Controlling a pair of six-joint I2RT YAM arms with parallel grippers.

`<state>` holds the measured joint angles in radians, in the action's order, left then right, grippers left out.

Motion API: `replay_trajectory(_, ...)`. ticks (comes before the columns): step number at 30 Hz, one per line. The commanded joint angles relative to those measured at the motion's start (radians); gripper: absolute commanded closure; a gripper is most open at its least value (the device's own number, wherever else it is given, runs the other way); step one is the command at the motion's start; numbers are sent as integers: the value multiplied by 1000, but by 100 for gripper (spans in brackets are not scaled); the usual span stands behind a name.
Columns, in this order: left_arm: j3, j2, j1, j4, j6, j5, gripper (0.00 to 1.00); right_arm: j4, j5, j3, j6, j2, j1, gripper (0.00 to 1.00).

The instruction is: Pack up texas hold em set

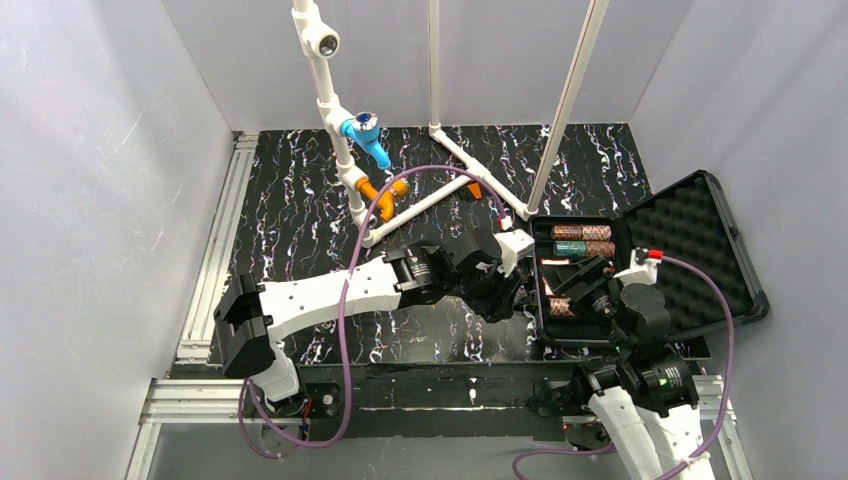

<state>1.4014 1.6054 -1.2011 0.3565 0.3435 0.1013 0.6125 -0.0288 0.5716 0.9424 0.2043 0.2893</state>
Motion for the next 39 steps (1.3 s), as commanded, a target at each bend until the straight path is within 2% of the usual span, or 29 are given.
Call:
replay_trajectory(1, 6, -61, -5, -85, -21, 52, 100, -152, 153, -20, 46, 20, -1, 19)
replay_trajectory(15, 12, -41, -5, -101, -21, 42, 100, -230, 251, -28, 65, 76, -1, 22)
replay_trajectory(24, 28, -26, -4, -111, -45, 29, 100, -243, 344, -30, 57, 95, -1, 28)
replay_trajectory(32, 49, -12, -3, -102, -59, 28, 100, -224, 356, -28, 52, 94, -1, 37)
replay_trajectory(39, 54, -12, -4, -97, -65, 6, 100, -232, 404, -30, 50, 108, -1, 38)
